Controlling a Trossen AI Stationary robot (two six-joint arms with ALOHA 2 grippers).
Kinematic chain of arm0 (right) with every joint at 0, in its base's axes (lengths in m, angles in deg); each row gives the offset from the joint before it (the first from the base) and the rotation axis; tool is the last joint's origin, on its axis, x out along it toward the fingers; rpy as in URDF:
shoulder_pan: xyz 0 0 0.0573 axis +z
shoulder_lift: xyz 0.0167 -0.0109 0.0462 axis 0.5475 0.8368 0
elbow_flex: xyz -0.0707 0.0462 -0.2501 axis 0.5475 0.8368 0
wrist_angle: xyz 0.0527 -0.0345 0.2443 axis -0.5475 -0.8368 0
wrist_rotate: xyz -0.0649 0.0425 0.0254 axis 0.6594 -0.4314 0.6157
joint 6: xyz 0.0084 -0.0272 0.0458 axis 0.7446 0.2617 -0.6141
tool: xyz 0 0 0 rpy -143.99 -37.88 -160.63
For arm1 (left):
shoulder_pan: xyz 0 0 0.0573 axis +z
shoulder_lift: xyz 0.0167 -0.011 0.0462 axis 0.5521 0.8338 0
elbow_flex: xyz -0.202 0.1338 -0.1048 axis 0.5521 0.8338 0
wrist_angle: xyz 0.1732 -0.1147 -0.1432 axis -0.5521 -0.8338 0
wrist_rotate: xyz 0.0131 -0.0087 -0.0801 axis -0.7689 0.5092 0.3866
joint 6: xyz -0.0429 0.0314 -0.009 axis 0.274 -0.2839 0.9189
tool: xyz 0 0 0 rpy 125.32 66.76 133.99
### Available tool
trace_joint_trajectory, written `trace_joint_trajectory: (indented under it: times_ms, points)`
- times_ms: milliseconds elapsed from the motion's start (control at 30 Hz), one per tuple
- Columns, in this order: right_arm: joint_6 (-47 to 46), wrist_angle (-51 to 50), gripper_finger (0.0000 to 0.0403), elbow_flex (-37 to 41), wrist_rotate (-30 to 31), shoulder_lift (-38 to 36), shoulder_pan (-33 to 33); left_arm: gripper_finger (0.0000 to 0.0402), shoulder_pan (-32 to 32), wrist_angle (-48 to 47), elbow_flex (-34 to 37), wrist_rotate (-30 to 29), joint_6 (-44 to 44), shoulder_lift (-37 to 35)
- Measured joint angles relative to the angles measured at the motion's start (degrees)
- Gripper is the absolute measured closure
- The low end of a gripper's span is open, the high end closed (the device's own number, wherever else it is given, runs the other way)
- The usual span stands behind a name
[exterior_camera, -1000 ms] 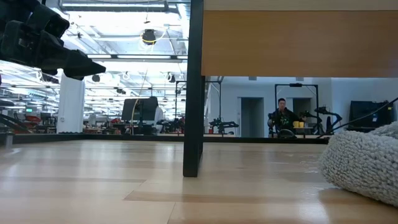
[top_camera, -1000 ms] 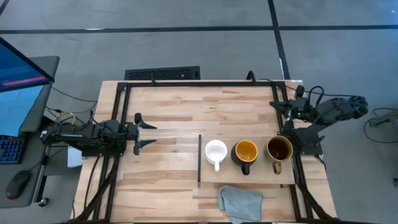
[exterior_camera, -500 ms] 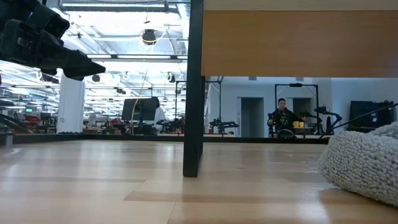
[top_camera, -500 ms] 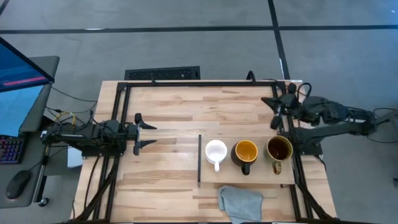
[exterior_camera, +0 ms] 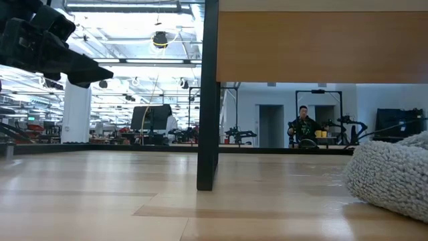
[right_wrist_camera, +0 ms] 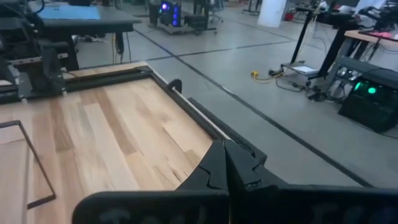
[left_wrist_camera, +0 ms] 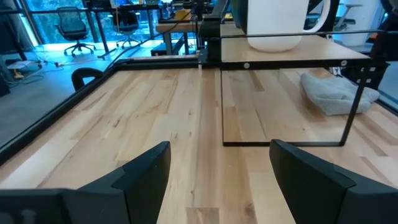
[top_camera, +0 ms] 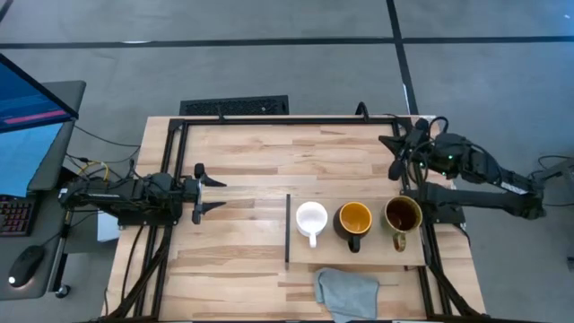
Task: Stack small to large cups/mugs on shelf
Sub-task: Return to Home Position
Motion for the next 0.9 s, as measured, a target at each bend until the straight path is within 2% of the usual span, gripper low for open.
trace_joint_trajectory:
  times_ms: [167,733,900]
  points:
    - [0.45,3.85,0.0401,5.48,0.1,-6.23,-0.11,0.0136,-0.01,0.07,0.0,0.36,0.95,0.01]
    - [1.33,10.13,0.0402,16.6,-0.11,-23.39,0.05,0.0136,0.01,0.9,0.07,0.73,0.48,-0.01]
    - [1.52,12.76,0.0402,18.73,0.24,-22.21,0.04,0.0136,0.01,1.05,0.07,0.73,0.4,-0.01]
